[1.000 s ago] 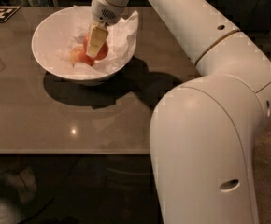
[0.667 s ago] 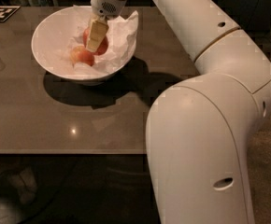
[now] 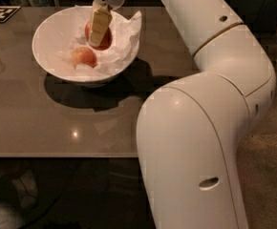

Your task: Pick apple from white bowl

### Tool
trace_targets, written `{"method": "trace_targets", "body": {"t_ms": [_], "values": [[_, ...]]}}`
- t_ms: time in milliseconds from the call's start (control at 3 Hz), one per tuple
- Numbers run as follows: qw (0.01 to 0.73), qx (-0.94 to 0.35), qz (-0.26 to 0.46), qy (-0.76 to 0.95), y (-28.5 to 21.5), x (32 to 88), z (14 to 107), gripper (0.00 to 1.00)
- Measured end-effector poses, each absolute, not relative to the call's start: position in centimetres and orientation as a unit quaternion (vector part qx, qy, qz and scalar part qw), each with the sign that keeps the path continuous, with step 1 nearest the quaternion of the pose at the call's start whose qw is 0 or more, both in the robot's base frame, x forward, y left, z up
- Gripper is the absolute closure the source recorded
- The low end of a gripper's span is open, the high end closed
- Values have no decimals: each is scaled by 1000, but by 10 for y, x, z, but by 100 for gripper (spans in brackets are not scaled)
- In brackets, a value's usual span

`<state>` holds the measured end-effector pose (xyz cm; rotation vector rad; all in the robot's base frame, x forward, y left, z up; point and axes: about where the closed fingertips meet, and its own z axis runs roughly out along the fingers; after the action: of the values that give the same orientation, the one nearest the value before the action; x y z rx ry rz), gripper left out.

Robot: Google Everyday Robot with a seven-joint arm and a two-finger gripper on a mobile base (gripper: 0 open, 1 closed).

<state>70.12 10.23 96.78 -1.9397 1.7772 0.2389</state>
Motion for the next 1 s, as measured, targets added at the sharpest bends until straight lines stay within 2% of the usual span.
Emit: {"method": "trace_targets", "body": {"t_ms": [1000], "values": [[282,-710,57,642,112,708,1007,100]]}}
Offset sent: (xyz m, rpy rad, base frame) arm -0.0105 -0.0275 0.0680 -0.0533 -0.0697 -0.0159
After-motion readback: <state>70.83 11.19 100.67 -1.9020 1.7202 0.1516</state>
